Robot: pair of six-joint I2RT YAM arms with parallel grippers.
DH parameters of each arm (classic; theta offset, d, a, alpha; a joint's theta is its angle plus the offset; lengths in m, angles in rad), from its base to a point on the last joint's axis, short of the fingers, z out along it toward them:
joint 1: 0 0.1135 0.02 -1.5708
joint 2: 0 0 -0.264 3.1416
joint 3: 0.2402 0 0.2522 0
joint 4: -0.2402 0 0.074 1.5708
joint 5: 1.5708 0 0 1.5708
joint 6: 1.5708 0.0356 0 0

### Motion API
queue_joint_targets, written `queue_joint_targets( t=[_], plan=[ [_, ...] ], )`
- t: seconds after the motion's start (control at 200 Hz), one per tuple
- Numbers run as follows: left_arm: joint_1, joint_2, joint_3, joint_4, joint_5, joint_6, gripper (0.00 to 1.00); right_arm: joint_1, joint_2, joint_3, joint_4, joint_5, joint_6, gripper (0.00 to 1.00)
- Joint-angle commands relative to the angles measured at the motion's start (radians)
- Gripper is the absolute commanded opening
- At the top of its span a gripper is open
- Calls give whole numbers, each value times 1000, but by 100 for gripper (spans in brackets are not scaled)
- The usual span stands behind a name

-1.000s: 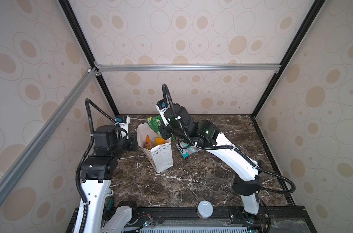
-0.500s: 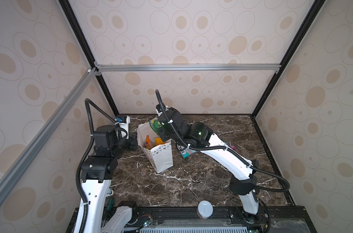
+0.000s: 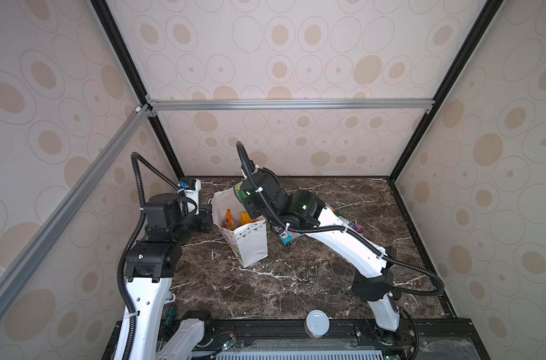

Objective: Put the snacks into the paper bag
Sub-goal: 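Lower the green packet into the bag and open the right gripper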

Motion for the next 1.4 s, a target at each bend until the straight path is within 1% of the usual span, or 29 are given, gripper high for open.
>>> queue_joint_targets(
  t=[0.0,0.19,0.43,0.52,0.59,0.695,0.83,1.03,1.13,1.185,1.255,1.32,1.395],
  plan=[
    [-6,-13,5,23,-3,23,0,12,11,29,-5,33,16,0],
    [-5,-16,4,24,-3,23,0,14,22,30,-3,30,13,0],
    [-5,-19,-4,28,-6,24,0,14,38,26,3,-2,23,0],
    [-5,-22,-3,28,-6,24,0,14,41,27,7,-3,18,1],
    [-7,-23,-3,27,-7,24,0,14,40,27,9,-3,15,5],
    [-6,-22,-3,28,-8,25,0,14,37,28,12,-2,9,17],
    [-6,-21,-1,28,-8,25,0,14,34,30,21,-8,4,23],
    [-6,-24,0,28,-10,26,0,13,7,39,38,-28,-13,27],
    [-5,-24,2,26,-12,25,0,13,-23,37,43,-20,-22,28],
    [-5,-25,2,24,-12,25,0,14,-45,28,48,-12,-28,30],
    [-6,-25,2,26,-15,25,0,14,-77,0,59,4,-32,34],
    [-6,-27,0,25,-18,26,0,11,-118,-47,81,17,-36,35],
    [-6,-29,0,25,-20,25,0,3,-159,-109,105,19,-32,40]
  ],
)
